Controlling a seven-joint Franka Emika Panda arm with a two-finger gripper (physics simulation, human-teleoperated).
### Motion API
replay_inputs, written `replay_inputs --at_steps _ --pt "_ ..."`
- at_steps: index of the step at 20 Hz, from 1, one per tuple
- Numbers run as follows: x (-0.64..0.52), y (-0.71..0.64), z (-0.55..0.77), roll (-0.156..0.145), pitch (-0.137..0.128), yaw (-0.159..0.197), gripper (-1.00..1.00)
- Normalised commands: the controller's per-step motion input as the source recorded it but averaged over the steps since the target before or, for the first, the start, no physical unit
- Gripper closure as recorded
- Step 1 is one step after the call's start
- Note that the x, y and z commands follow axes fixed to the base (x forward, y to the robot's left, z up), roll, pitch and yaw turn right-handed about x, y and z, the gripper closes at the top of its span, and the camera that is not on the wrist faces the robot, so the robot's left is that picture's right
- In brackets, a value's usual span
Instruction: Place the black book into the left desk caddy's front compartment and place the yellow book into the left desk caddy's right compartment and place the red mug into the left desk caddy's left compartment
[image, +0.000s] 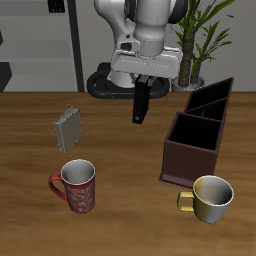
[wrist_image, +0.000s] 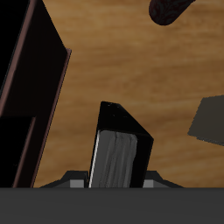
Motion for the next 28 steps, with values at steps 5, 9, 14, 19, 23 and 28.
replay_inputs --at_steps 5,9,14,19,23,28 --pt "-0.35 0.32 -0.04 0.057 -0.013 -0.004 1.00" --pt "-0.13 0.20 -0.01 0.035 0.017 -0.013 1.00" --pt "-0.08 0.26 0.06 0.045 -0.006 0.008 1.00" --pt "0.05 0.36 0.18 0.062 0.007 0.003 1.00" --pt "0.24 0.23 0.18 0.033 0.000 0.020 1.00" --pt "0.26 0.19 0.16 0.021 -0.023 0.025 1.00"
